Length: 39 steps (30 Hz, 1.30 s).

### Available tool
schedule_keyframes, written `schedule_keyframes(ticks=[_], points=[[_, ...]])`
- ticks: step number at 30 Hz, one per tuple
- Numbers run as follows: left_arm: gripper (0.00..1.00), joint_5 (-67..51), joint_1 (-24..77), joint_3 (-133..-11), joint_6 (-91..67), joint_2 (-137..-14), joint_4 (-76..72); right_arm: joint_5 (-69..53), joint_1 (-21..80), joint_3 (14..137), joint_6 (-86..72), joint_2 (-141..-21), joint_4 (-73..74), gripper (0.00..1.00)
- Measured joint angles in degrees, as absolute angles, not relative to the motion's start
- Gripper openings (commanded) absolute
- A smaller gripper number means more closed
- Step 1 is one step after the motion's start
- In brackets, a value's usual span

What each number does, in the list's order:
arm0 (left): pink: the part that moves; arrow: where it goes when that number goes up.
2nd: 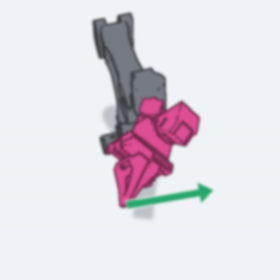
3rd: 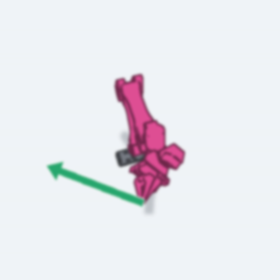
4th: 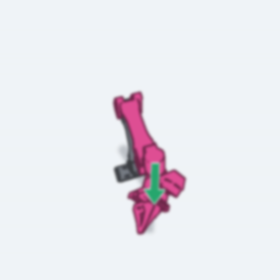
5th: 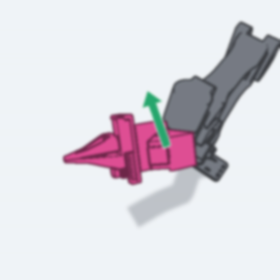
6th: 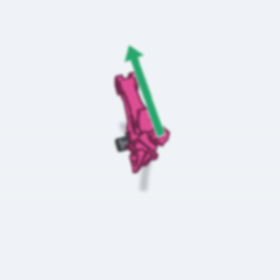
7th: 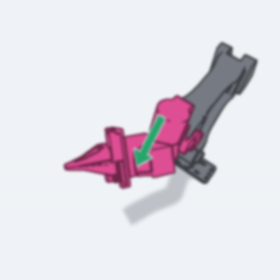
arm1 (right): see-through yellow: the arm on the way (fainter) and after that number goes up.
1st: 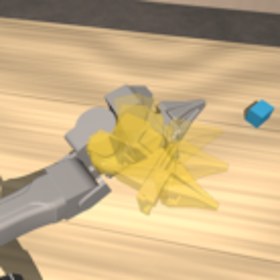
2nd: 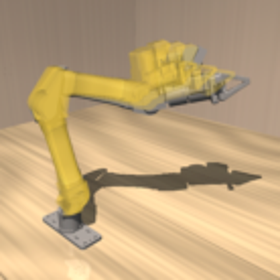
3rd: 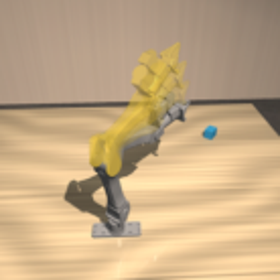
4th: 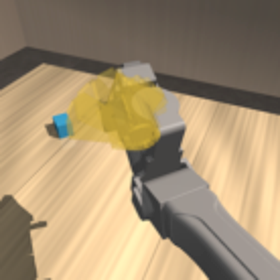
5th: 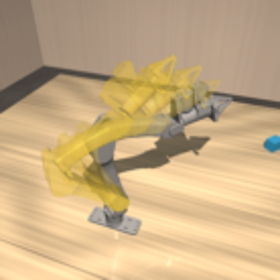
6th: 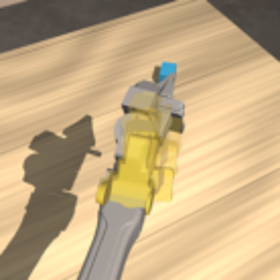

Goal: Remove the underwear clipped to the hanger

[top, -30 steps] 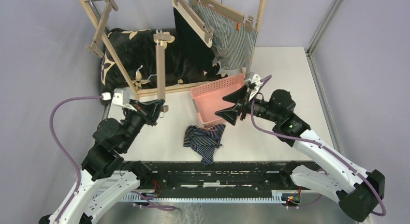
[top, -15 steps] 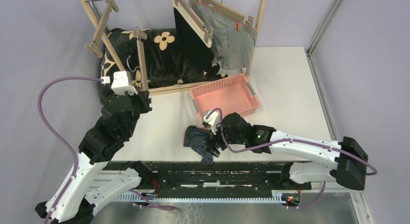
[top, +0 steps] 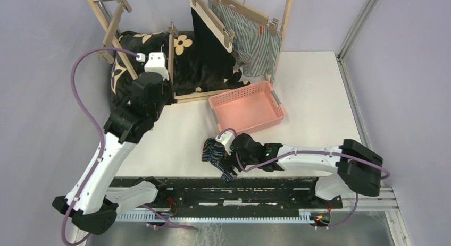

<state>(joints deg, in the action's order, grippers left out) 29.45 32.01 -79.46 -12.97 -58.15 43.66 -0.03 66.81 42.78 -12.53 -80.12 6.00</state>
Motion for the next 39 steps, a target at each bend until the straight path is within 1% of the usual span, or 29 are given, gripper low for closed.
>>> schedule_keyframes(ticks=[5,6,7,9,13,15,16,17,24,28,34,39], points=[[0.03,21.50,24.29,-81.54,-11.18,-62.57,44.18,-1.52,67.75,41.93,-14.76,-86.56,3.05,0.89],[0.03,19.79,22.65,-82.24,-10.96,-63.37,44.42,-1.76,67.92,41.82,-15.00,-87.35,2.48,0.88],[0.03,18.06,21.06,-83.20,-10.72,-64.27,44.58,-2.13,68.05,41.82,-15.27,-88.29,1.74,0.85],[0.03,14.74,18.57,-85.62,-9.74,-66.08,44.80,-2.28,68.27,42.35,-15.38,-90.50,-0.32,0.73],[0.03,8.43,15.53,-91.24,-7.55,-69.65,45.17,-2.46,68.25,45.19,-15.64,-94.63,-3.27,0.31],[0.03,5.50,14.61,-93.65,-6.24,-70.91,45.52,-2.63,68.25,46.13,-15.84,-96.09,-4.08,0.12],[0.03,4.16,14.20,-94.48,-5.91,-71.35,45.76,-2.79,68.25,46.48,-16.03,-96.51,-4.05,0.06],[0.03,2.48,13.54,-95.57,-5.37,-71.81,46.28,-3.01,68.25,46.74,-16.23,-96.77,-3.99,0.02],[0.03,-3.92,7.49,-100.82,-3.68,-74.52,49.93,-5.69,68.29,46.92,-16.73,-96.60,-2.66,0.01],[0.03,-6.22,4.84,-102.87,-3.29,-75.83,51.16,-7.09,69.14,46.92,-16.29,-94.30,0.84,0.01],[0.03,-7.88,2.92,-106.32,-3.27,-77.12,51.40,-6.59,70.91,47.13,-14.87,-85.58,5.89,0.01],[0.03,-10.09,1.52,-110.04,-2.59,-79.20,51.75,0.82,71.11,51.16,-12.82,-77.73,8.99,0.01]])
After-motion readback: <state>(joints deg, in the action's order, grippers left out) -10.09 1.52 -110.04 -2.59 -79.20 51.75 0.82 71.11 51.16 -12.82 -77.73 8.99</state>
